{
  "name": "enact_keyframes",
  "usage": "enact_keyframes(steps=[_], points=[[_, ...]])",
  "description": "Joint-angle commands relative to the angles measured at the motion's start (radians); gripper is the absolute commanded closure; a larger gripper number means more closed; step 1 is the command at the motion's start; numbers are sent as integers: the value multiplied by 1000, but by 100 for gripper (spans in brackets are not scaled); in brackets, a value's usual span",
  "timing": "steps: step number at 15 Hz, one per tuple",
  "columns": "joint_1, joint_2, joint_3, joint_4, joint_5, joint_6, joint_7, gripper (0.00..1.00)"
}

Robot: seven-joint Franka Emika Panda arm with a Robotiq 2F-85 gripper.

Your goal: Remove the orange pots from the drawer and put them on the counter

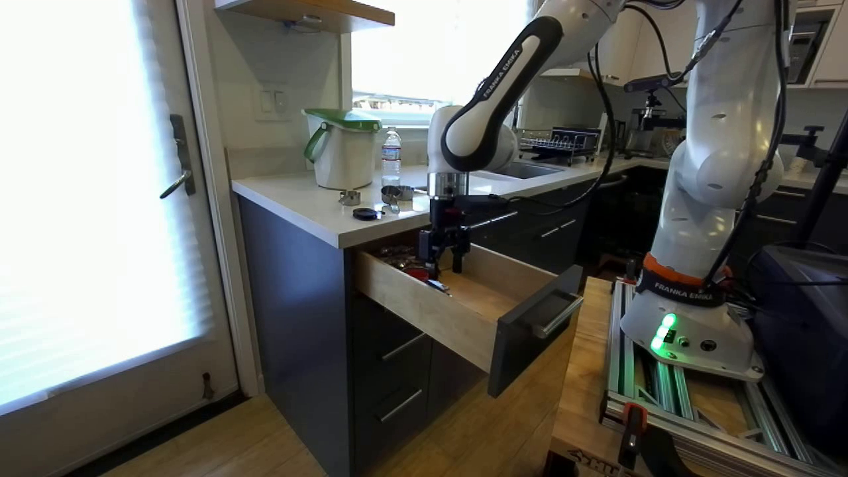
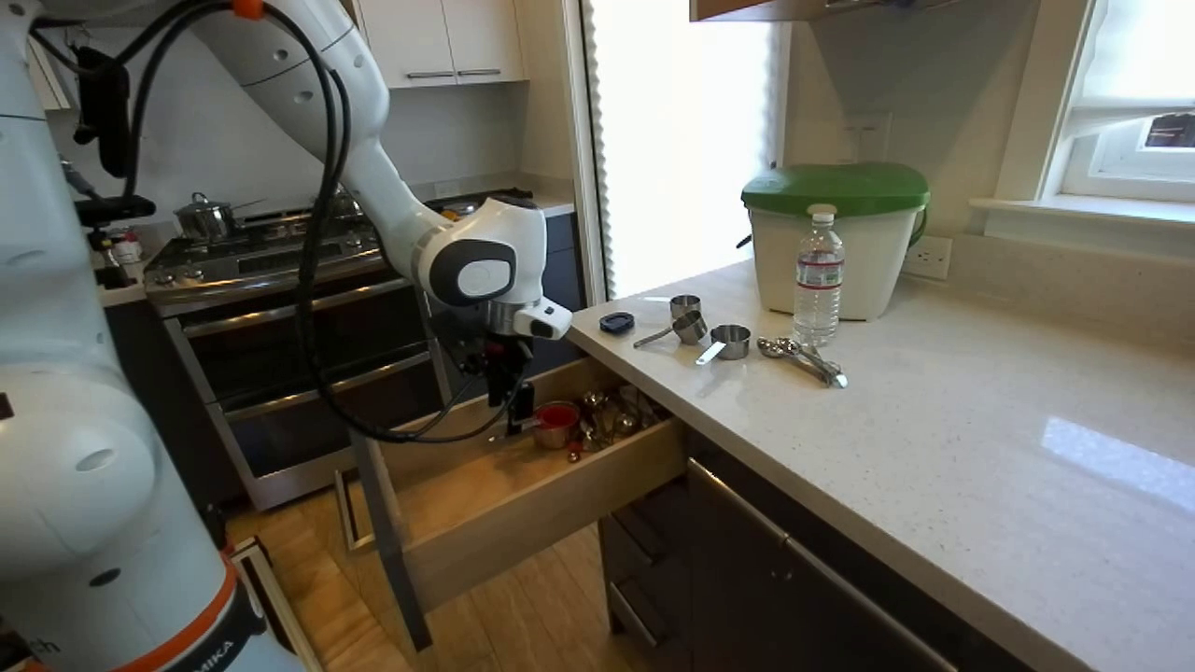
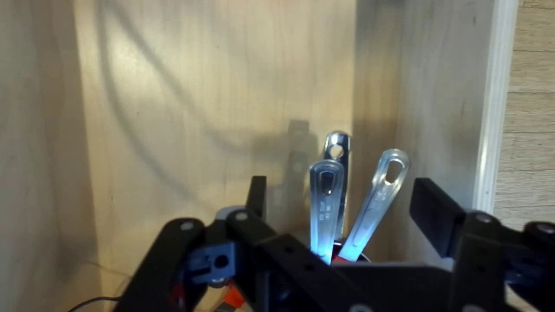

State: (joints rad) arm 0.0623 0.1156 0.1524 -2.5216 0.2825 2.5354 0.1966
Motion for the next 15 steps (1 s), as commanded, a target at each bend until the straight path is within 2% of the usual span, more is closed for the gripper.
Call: enact_keyframes(steps=[1,2,4,5,7,8,9,12,13,14,15], points=[[4,40,-15,19,37,33,-59,19],[4,47,-19,22,31,40,-58,26],[3,57,-20,25,32,53,-63,31],[3,62,-21,26,31,61,-64,39],[3,72,-24,30,24,71,-59,38],[2,76,-24,32,27,76,-61,44],[2,81,-26,33,25,82,-60,41],[0,90,-26,37,27,93,-61,53],[0,92,-26,39,27,94,-61,61],[0,94,-27,40,24,94,-59,62],[1,95,-28,41,22,95,-58,68]])
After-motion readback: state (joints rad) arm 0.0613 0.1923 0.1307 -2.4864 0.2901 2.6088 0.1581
